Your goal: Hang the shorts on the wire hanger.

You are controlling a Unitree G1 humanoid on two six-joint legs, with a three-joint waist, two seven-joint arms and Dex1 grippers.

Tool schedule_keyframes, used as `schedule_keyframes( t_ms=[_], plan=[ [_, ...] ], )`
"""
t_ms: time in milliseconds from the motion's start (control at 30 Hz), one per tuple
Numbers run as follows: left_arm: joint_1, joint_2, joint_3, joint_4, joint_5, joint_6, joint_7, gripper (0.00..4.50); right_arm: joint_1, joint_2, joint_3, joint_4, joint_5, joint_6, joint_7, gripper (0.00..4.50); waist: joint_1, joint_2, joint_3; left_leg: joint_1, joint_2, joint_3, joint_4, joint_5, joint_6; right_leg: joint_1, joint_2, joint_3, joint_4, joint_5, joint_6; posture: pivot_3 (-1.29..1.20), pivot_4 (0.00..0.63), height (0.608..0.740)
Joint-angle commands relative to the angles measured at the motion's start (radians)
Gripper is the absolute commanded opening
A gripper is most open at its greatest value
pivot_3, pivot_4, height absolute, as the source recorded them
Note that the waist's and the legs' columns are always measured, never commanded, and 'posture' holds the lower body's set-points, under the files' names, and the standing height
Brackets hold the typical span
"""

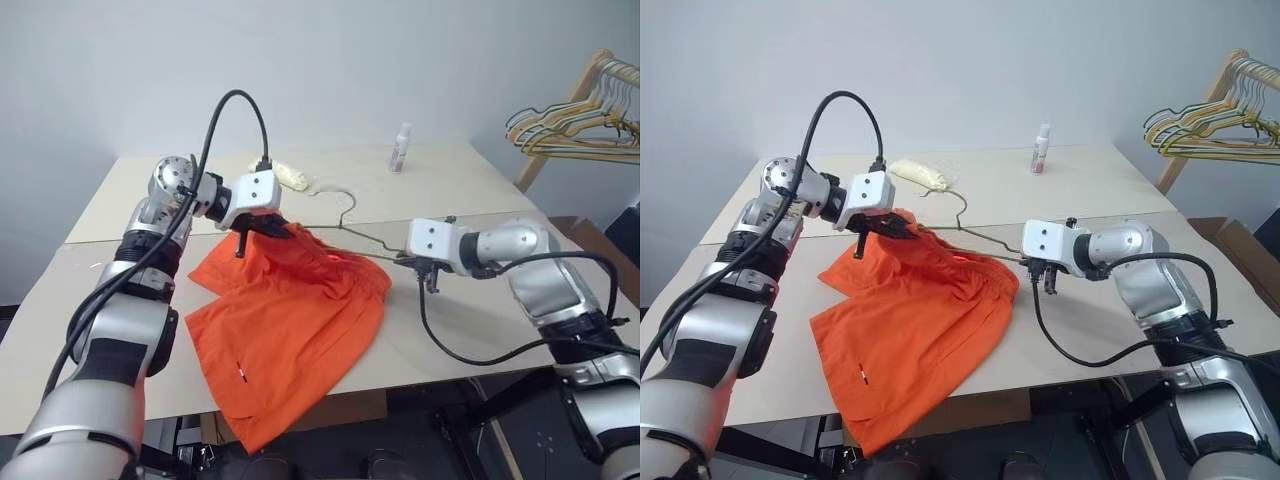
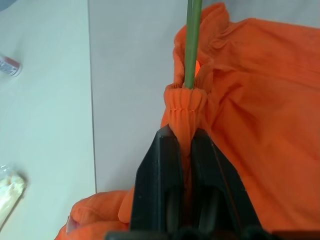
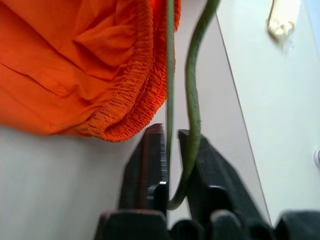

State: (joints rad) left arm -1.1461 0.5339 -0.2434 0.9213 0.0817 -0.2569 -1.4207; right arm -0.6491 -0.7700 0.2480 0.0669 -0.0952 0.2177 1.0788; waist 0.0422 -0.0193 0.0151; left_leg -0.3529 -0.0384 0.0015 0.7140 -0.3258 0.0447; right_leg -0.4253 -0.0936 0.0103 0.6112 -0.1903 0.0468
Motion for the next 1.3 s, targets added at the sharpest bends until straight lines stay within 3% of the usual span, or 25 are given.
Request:
schedule_keyframes(
  t_ms=[33, 233, 267, 400, 567, 867, 1033, 1133, 1300],
  plan=[
    [-0.035, 0.03, 0.029, -0.008, -0.008, -0.013, 0.011, 0.0, 0.013, -0.036, -0.101, -0.032, 0.047, 0.019, -0.016, 2.18, 0.0, 0.0, 0.0, 0.0, 0.0, 0.0, 0.0, 0.0, 0.0, 0.0, 0.0, 0.0, 0.0, 0.0, 0.0, 0.09, 0.0, 0.74],
    [-0.043, 0.053, 0.035, -0.011, -0.016, -0.015, 0.006, 0.0, 0.092, -0.091, -0.255, -0.028, 0.122, 0.127, -0.062, 4.31, 0.003, 0.0, 0.0, 0.0, 0.0, 0.0, 0.0, -0.003, 0.005, 0.0, 0.0, 0.0, -0.001, 0.0, 0.0, 0.09, 0.0, 0.74],
    [-0.044, 0.055, 0.037, -0.01, -0.016, -0.018, 0.008, 0.0, 0.103, -0.094, -0.276, -0.029, 0.139, 0.16, -0.066, 4.42, 0.003, 0.0, 0.0, 0.0, 0.0, 0.0, 0.0, -0.003, 0.005, 0.0, 0.0, 0.0, -0.001, 0.0, 0.0, 0.09, 0.0, 0.74],
    [-0.045, 0.06, 0.043, -0.007, -0.02, -0.021, 0.009, 0.0, 0.185, -0.073, -0.359, -0.072, 0.258, 0.306, -0.056, 4.42, 0.003, 0.0, 0.0, 0.0, 0.0, 0.0, 0.001, -0.004, 0.007, 0.001, 0.0, 0.0, 0.0, 0.0, 0.0, 0.09, 0.0, 0.74],
    [-0.039, 0.064, 0.052, -0.011, -0.023, -0.023, 0.013, 0.0, 0.258, 0.108, -0.375, -0.099, 0.41, 0.456, -0.116, 4.42, -0.005, -0.001, 0.0, 0.001, 0.001, 0.001, 0.001, -0.004, 0.007, 0.001, 0.001, 0.001, 0.001, 0.0, 0.0, 0.09, 0.0, 0.74],
    [-0.026, 0.064, 0.062, -0.021, -0.026, -0.012, 0.023, 0.0, 0.216, 0.382, -0.3, 0.075, 0.435, 0.452, -0.235, 4.42, -0.004, -0.001, 0.0, 0.001, 0.0, 0.001, 0.001, -0.003, 0.005, 0.0, 0.0, 0.001, 0.001, 0.0, 0.0, 0.11, 0.0, 0.74],
    [-0.018, 0.065, 0.065, -0.031, -0.031, -0.005, 0.027, 0.0, 0.174, 0.425, -0.271, 0.159, 0.416, 0.427, -0.25, 4.42, -0.003, -0.001, 0.0, 0.001, 0.0, 0.0, 0.001, 0.0, 0.0, 0.0, 0.0, 0.001, 0.002, 0.0, 0.001, 0.12, 0.0, 0.74],
    [-0.014, 0.068, 0.066, -0.032, -0.03, -0.007, 0.03, 0.0, 0.154, 0.429, -0.278, 0.19, 0.421, 0.42, -0.259, 3.85, -0.004, -0.001, 0.0, 0.001, 0.0, 0.0, 0.001, 0.0, 0.0, 0.0, 0.0, 0.001, 0.002, 0.0, 0.001, 0.13, 0.0, 0.74],
    [-0.013, 0.07, 0.07, -0.028, -0.028, -0.011, 0.036, 0.0, 0.156, 0.42, -0.274, 0.19, 0.425, 0.434, -0.254, 2.15, -0.005, -0.001, 0.0, 0.001, 0.0, 0.0, 0.001, 0.0, 0.0, 0.0, 0.0, 0.001, 0.002, 0.0, 0.001, 0.13, 0.0, 0.74]
  ],
)
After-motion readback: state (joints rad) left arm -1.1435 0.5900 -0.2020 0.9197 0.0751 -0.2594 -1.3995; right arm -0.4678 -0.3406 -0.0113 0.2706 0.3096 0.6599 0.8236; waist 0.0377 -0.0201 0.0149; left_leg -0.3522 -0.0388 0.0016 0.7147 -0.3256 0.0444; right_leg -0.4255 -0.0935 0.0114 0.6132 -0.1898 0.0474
